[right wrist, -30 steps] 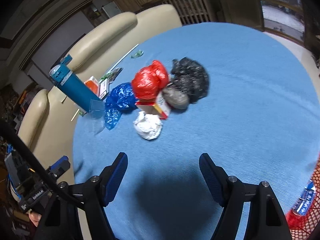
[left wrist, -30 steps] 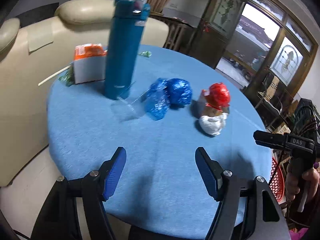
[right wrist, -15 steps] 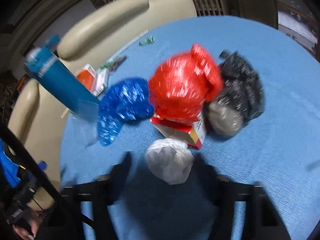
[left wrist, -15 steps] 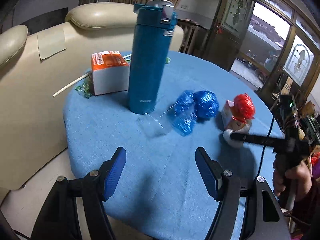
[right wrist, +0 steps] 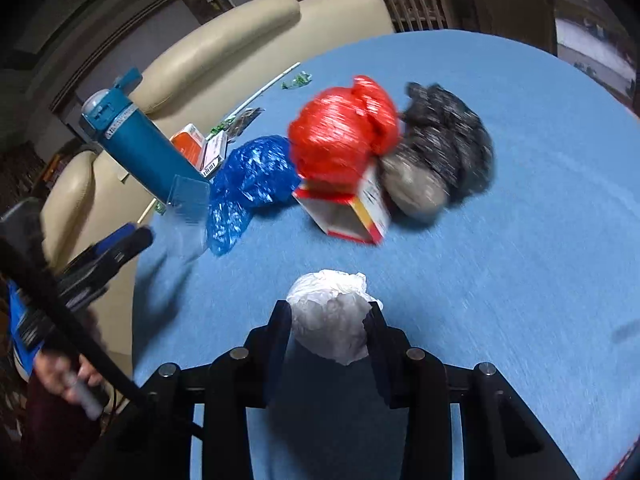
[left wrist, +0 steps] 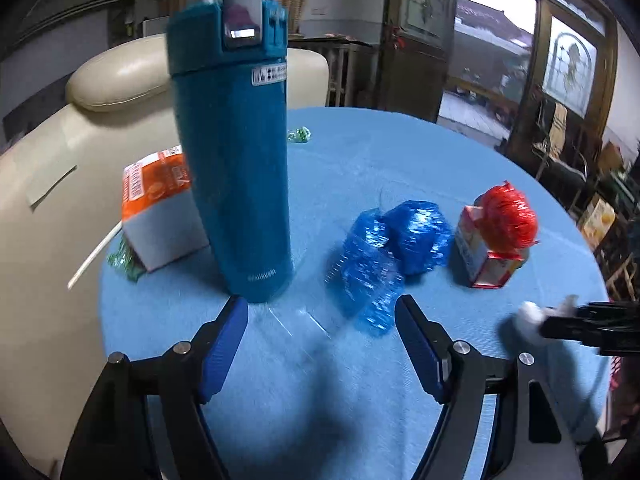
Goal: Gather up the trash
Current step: 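Grasp the clear plastic tray with the left gripper while the right holds the tissue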
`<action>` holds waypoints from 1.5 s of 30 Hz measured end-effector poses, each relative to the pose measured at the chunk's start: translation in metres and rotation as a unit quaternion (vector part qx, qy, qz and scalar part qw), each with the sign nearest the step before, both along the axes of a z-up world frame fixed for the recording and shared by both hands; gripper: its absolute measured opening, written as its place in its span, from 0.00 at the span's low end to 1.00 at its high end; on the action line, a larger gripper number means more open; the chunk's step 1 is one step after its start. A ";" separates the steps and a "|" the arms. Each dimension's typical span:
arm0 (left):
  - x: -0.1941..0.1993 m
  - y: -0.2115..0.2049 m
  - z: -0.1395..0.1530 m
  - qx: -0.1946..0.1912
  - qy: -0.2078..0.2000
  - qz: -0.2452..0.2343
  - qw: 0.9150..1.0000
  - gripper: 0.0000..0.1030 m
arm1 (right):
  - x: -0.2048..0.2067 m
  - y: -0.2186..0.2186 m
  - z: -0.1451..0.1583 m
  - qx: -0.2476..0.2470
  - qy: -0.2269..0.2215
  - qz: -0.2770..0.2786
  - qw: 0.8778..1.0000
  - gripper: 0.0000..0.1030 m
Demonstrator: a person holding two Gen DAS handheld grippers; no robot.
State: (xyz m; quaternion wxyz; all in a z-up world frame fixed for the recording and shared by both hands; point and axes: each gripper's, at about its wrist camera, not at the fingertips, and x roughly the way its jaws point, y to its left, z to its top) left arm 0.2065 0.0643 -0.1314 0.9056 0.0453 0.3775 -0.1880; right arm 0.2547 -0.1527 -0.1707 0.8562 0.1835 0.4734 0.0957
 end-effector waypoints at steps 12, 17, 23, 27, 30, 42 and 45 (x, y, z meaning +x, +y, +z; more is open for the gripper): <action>0.038 0.010 -0.022 -0.060 0.061 -0.106 0.991 0.76 | -0.027 -0.006 0.000 0.019 0.000 -0.017 1.000 0.38; 0.035 0.012 -0.028 -0.077 0.069 -0.102 0.989 0.68 | -0.029 -0.007 -0.001 0.021 0.003 -0.022 1.000 0.38; 0.012 -0.004 -0.033 -0.074 0.081 -0.125 0.986 0.37 | -0.032 -0.008 0.001 0.021 0.001 -0.025 0.999 0.38; -0.009 -0.016 -0.031 -0.080 0.088 -0.146 0.982 0.23 | -0.035 -0.012 0.004 0.022 -0.004 -0.030 0.999 0.39; -0.027 -0.024 -0.028 -0.115 0.112 -0.166 0.973 0.21 | -0.037 -0.016 0.004 0.026 -0.004 -0.035 0.999 0.39; -0.092 -0.028 0.024 -0.052 0.018 -0.145 0.988 0.76 | -0.046 -0.030 0.001 0.041 -0.005 -0.052 0.998 0.38; -0.087 -0.034 0.015 -0.029 0.033 -0.136 0.990 0.76 | -0.047 -0.032 0.000 0.045 -0.005 -0.054 0.998 0.39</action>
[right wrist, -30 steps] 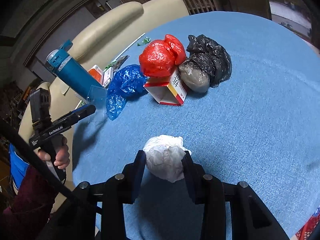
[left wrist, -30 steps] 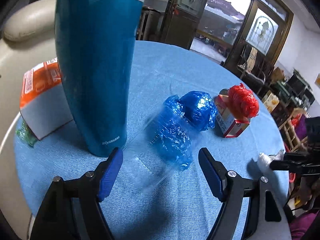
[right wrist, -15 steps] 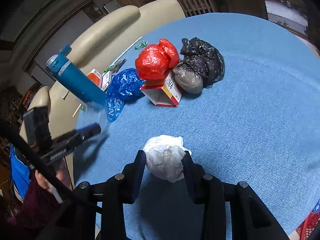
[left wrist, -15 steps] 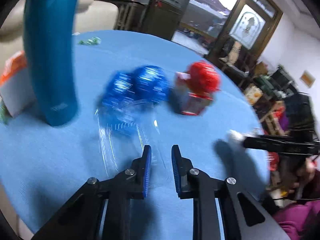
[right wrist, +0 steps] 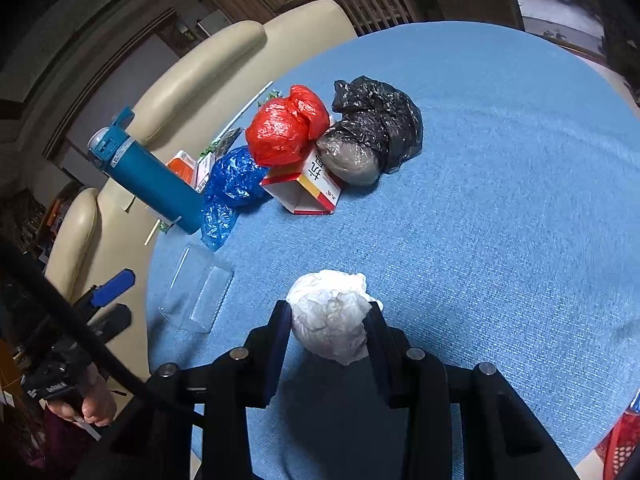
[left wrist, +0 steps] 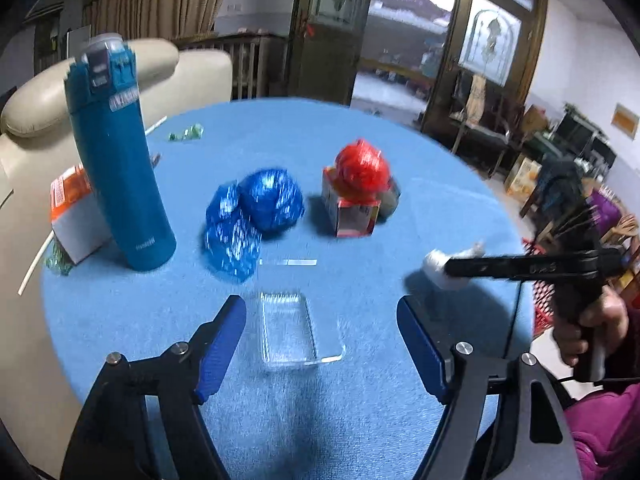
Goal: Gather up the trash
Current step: 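Grasp the clear plastic tray with the left gripper while the right holds the tissue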
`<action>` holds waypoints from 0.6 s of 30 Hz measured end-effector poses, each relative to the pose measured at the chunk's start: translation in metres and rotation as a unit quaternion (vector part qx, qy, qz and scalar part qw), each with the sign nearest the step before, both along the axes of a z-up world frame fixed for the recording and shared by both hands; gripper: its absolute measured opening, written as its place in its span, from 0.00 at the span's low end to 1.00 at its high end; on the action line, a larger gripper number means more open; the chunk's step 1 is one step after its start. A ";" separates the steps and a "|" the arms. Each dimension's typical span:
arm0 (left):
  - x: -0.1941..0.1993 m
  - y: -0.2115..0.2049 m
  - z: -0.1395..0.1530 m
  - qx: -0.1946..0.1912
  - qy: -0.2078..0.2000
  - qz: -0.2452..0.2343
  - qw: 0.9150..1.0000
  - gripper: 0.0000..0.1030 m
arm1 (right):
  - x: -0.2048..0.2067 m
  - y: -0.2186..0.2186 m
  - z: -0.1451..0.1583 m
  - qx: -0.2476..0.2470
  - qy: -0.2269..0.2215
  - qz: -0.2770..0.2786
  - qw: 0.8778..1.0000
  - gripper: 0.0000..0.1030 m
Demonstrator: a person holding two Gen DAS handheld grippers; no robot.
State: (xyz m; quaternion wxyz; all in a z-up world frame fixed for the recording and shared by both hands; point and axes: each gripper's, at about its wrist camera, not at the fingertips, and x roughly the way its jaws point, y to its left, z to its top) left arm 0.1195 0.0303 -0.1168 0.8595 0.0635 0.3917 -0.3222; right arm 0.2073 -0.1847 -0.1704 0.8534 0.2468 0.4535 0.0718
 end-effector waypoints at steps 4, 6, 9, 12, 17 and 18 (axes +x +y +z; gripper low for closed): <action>0.015 -0.013 -0.028 0.027 0.035 0.042 0.998 0.76 | -0.004 -0.002 0.004 0.000 -0.007 -0.002 1.000 0.39; 0.019 -0.013 -0.035 0.031 0.045 0.060 0.997 0.76 | -0.006 -0.005 0.006 -0.002 -0.011 -0.005 1.000 0.39; 0.024 -0.011 -0.045 0.016 0.064 0.081 0.995 0.76 | -0.010 -0.010 0.009 -0.006 -0.016 -0.011 1.000 0.39; 0.022 -0.014 -0.050 0.015 0.068 0.081 0.994 0.76 | -0.016 -0.015 0.011 -0.014 -0.022 -0.017 1.000 0.39; 0.012 -0.022 -0.047 0.026 0.058 0.071 0.995 0.55 | -0.023 -0.023 0.011 -0.018 -0.027 -0.024 0.999 0.39; 0.011 -0.023 -0.046 0.024 0.057 0.070 0.996 0.55 | -0.024 -0.024 0.011 -0.020 -0.028 -0.024 0.999 0.39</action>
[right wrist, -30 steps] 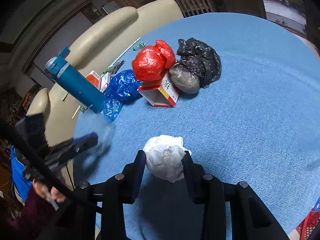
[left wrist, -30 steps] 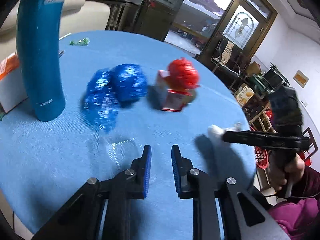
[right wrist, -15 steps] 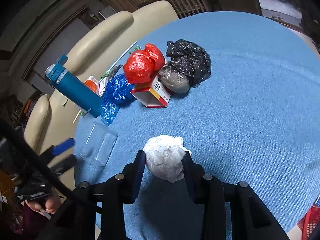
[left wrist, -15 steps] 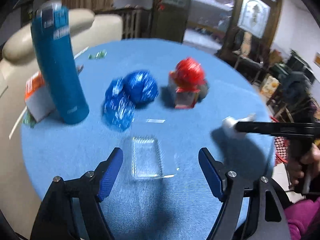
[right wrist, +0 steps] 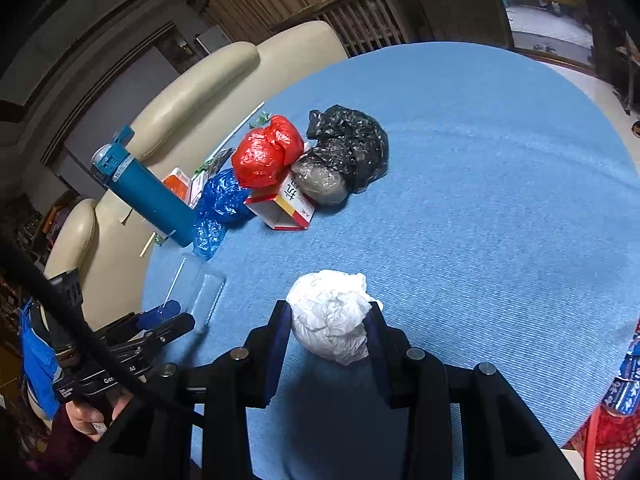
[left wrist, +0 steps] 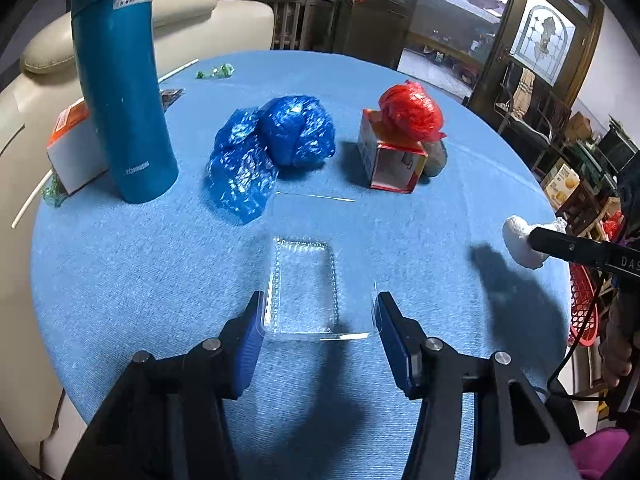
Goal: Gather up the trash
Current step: 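Grasp the clear plastic tray with the left gripper while the right holds the tissue, then carry the clear tray and tissue ball over the red wastebasket and release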
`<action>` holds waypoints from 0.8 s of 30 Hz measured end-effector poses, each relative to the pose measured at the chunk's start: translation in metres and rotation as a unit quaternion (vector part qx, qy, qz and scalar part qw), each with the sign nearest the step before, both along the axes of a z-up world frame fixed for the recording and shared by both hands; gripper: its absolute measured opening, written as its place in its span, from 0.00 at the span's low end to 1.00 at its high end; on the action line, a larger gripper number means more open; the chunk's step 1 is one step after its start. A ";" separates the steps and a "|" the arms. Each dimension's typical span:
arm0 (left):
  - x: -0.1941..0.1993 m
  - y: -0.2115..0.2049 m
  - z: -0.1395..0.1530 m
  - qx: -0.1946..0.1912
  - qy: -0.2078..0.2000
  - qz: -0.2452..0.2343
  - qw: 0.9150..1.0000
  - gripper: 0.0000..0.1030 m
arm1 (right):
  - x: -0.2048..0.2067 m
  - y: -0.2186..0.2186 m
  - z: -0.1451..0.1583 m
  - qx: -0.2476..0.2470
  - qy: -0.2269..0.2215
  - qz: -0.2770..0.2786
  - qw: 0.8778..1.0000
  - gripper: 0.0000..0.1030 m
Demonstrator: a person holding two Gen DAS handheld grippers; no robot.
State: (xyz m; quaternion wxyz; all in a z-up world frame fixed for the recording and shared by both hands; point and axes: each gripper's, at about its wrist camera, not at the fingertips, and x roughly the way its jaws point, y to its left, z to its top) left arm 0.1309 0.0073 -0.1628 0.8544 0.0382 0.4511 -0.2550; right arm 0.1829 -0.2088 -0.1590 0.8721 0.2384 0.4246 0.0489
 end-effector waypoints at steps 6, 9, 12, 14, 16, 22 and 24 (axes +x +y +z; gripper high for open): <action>-0.015 -0.014 0.017 -0.005 -0.021 -0.017 1.000 0.55 | -0.011 -0.005 0.013 -0.020 -0.024 -0.003 1.000 0.39; -0.026 -0.027 0.029 -0.003 -0.039 -0.035 0.999 0.55 | -0.019 -0.009 0.020 -0.029 -0.037 -0.007 0.999 0.39; -0.039 -0.042 0.045 -0.001 -0.059 -0.056 0.997 0.55 | -0.029 -0.017 0.027 -0.037 -0.047 -0.014 0.998 0.39; -0.045 -0.053 0.055 -0.006 -0.068 -0.070 0.995 0.55 | -0.034 -0.022 0.030 -0.041 -0.050 -0.020 0.998 0.39; -0.049 -0.063 0.063 -0.011 -0.071 -0.083 0.994 0.55 | -0.042 -0.029 0.033 -0.045 -0.056 -0.027 0.997 0.39; -0.064 -0.103 0.076 0.003 -0.070 -0.128 0.989 0.55 | -0.073 -0.058 0.048 -0.057 -0.083 -0.068 0.993 0.39; -0.070 -0.117 0.080 0.009 -0.073 -0.144 0.987 0.55 | -0.085 -0.070 0.053 -0.059 -0.092 -0.085 0.990 0.39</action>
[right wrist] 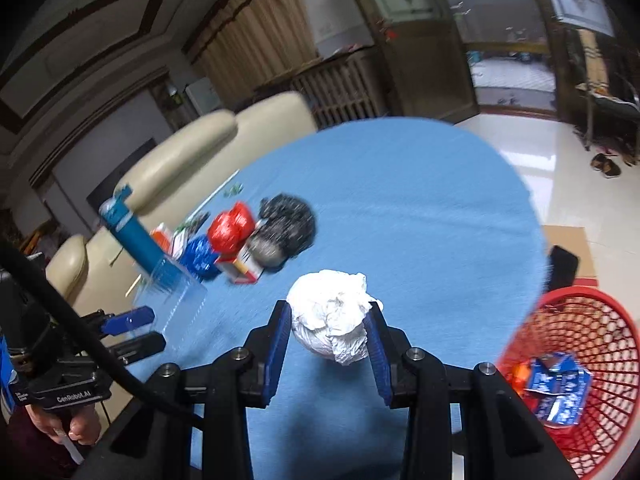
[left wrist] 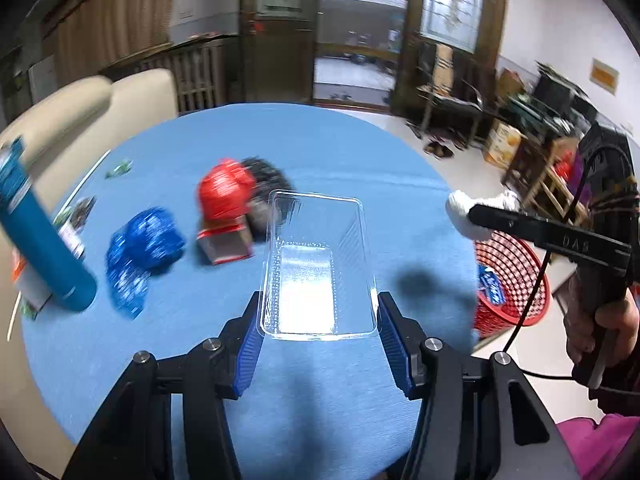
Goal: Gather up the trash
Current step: 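Carry the clear tray and tissue ball over the red wastebasket and release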
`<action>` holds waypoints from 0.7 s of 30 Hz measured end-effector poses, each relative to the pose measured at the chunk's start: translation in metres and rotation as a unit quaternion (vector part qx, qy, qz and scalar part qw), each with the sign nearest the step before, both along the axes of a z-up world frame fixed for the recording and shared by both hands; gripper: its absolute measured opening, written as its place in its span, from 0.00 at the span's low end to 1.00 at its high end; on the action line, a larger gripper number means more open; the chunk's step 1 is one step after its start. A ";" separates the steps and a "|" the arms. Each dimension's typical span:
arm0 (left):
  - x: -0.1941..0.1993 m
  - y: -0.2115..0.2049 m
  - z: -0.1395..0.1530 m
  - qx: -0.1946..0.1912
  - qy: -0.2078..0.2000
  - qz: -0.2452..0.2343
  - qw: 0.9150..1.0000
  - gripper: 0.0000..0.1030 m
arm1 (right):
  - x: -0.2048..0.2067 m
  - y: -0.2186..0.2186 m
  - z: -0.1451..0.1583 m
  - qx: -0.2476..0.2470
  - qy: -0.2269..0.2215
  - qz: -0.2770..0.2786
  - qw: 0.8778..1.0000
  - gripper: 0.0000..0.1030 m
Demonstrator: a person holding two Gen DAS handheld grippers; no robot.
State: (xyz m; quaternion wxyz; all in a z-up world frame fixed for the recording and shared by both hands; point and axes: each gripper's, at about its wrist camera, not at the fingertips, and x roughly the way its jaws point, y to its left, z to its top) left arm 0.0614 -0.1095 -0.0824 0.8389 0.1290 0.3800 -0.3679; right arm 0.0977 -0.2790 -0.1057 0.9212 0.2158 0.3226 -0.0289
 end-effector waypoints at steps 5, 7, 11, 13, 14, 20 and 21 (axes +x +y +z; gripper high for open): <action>-0.019 -0.046 0.012 0.003 -0.009 -0.040 0.999 0.55 | -0.028 -0.032 0.005 0.020 -0.020 -0.035 0.999 0.39; -0.024 -0.062 0.015 0.002 -0.007 -0.051 0.999 0.55 | -0.039 -0.043 0.006 0.023 -0.027 -0.046 0.998 0.39; -0.033 -0.092 0.020 0.007 0.001 -0.074 0.997 0.55 | -0.059 -0.066 0.009 0.030 -0.042 -0.071 0.996 0.39; -0.040 -0.109 0.025 0.012 -0.003 -0.086 0.996 0.55 | -0.071 -0.080 0.008 0.035 -0.050 -0.088 0.994 0.39; -0.043 -0.116 0.027 0.012 -0.005 -0.091 0.996 0.55 | -0.077 -0.089 0.007 0.042 -0.052 -0.097 0.993 0.39; -0.057 -0.145 0.034 0.010 -0.008 -0.115 0.993 0.55 | -0.101 -0.121 -0.003 0.061 -0.055 -0.134 0.988 0.39; -0.059 -0.150 0.035 0.011 -0.008 -0.119 0.993 0.55 | -0.107 -0.126 -0.006 0.063 -0.055 -0.141 0.987 0.39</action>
